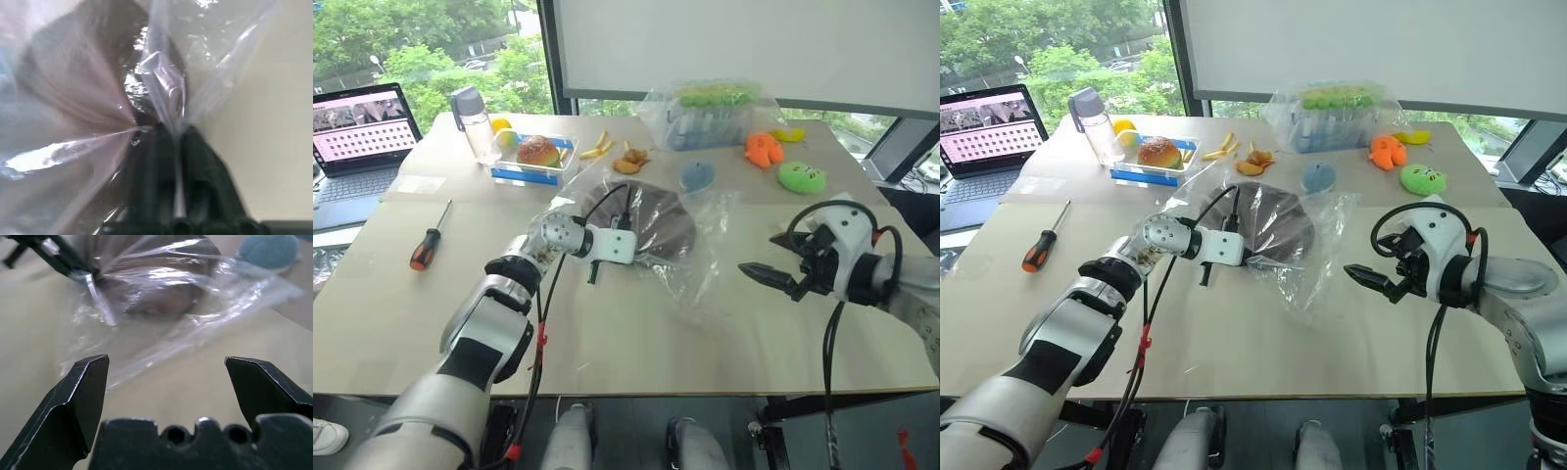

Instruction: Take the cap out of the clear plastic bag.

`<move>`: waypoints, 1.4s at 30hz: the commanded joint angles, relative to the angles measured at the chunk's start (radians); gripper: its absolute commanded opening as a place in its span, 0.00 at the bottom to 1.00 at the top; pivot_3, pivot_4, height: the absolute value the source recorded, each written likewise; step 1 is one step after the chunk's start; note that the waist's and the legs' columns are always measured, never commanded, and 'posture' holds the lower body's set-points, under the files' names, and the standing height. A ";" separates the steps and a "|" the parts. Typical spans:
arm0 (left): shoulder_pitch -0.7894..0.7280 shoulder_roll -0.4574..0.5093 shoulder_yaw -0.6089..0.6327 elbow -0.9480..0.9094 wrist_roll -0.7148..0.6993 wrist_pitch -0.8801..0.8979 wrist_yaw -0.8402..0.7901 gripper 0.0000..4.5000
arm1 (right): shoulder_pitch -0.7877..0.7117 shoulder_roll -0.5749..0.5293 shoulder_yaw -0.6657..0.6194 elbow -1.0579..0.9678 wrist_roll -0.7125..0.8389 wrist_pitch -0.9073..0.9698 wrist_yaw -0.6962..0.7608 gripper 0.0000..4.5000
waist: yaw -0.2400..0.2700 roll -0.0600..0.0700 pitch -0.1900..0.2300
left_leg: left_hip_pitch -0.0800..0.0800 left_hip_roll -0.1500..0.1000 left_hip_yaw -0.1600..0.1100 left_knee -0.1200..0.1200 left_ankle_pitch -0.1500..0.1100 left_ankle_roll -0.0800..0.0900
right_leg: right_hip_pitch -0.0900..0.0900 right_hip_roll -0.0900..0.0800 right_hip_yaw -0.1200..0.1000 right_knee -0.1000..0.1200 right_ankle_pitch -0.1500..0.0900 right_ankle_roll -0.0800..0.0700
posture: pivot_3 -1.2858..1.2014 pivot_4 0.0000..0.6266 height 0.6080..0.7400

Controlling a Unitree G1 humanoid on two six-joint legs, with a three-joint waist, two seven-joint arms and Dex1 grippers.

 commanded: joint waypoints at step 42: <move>-0.222 0.538 0.086 0.142 0.139 0.007 0.563 0.99 | -0.191 0.103 0.138 0.110 -0.105 -0.143 0.081 1.00 | -0.026 -0.007 0.001 | -0.015 0.000 -0.009 0.009 -0.013 -0.004 | -0.034 0.000 -0.006 0.002 0.021 -0.007 | 0.52 0.24 1.00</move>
